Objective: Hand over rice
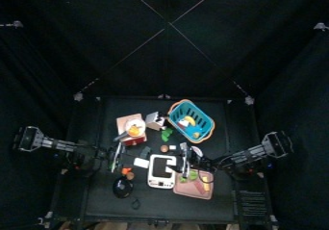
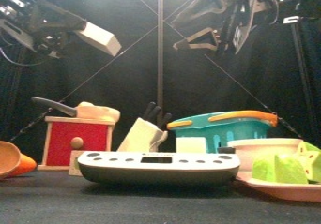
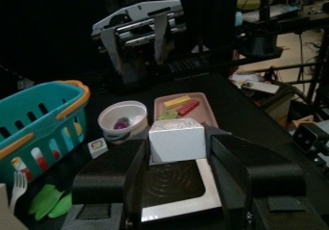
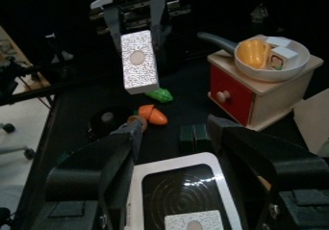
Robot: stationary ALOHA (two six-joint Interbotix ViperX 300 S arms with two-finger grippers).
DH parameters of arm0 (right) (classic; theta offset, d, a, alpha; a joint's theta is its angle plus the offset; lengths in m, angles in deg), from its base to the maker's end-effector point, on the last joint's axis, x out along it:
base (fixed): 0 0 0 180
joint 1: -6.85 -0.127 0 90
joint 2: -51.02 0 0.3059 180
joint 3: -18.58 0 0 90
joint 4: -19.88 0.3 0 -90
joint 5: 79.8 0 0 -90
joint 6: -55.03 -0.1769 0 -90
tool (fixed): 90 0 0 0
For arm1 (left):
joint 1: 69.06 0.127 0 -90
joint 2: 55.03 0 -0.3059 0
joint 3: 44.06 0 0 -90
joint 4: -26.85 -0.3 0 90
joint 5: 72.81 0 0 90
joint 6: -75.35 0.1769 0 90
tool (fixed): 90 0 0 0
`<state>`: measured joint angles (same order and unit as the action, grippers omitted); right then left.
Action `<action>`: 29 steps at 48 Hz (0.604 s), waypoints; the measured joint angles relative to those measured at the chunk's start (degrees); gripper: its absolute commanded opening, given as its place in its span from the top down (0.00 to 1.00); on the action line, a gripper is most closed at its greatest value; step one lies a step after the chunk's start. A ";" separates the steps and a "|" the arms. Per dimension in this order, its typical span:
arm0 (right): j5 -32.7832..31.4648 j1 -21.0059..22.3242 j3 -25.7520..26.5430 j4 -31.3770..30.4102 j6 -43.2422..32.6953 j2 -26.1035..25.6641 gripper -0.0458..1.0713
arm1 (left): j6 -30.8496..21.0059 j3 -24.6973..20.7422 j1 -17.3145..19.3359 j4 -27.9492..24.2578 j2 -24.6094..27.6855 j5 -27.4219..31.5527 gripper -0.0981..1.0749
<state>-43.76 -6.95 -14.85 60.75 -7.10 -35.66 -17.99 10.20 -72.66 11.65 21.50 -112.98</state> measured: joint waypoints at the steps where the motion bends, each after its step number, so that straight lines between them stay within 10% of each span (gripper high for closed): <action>1: -0.09 0.00 0.44 -0.26 -0.09 0.53 0.14 | 0.00 -0.35 0.00 0.00 0.44 0.00 0.44; 29: -0.09 0.18 6.15 -1.58 -0.09 6.86 0.10 | 0.09 -3.96 -0.70 2.90 5.54 0.00 0.44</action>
<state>-43.85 -6.77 -8.69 59.17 -7.19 -28.81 -17.90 6.24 -73.37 14.55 27.04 -112.98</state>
